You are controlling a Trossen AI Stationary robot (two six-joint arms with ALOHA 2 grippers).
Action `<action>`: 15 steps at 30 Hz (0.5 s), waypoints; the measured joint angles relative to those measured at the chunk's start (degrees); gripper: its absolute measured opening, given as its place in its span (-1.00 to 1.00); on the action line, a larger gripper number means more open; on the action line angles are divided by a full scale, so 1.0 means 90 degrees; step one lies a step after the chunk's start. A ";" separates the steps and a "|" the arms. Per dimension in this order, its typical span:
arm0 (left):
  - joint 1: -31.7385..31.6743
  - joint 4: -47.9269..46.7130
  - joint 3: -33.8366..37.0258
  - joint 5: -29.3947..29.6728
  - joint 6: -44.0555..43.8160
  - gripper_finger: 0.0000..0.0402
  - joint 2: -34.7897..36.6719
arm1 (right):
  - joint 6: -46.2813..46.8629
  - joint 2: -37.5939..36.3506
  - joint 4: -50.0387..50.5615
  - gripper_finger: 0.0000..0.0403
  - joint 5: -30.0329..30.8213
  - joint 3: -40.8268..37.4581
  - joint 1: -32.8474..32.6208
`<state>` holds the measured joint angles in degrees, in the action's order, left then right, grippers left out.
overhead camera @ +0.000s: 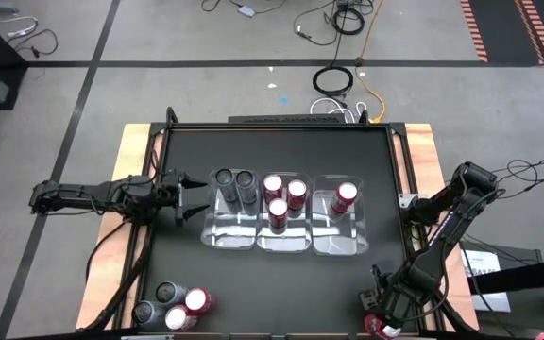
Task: Sort soda cans
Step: Put the red soda can into the right transparent bin
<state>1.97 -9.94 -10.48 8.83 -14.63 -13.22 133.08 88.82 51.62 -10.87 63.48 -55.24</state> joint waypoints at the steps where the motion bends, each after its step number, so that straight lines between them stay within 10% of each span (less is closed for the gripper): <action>1: 0.0000 -0.0001 0.0000 0.0000 0.0002 0.90 0.0000 | -0.0006 0.0000 -0.0002 0.60 -0.0002 0.0000 0.0000; 15: -0.0002 0.0001 0.0000 0.0001 0.0002 0.90 0.0001 | -0.0104 -0.0021 0.0636 0.39 0.0099 0.0063 0.0002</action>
<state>1.96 -9.94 -10.48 8.84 -14.61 -13.21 132.14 88.62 57.34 -9.98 64.05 -55.22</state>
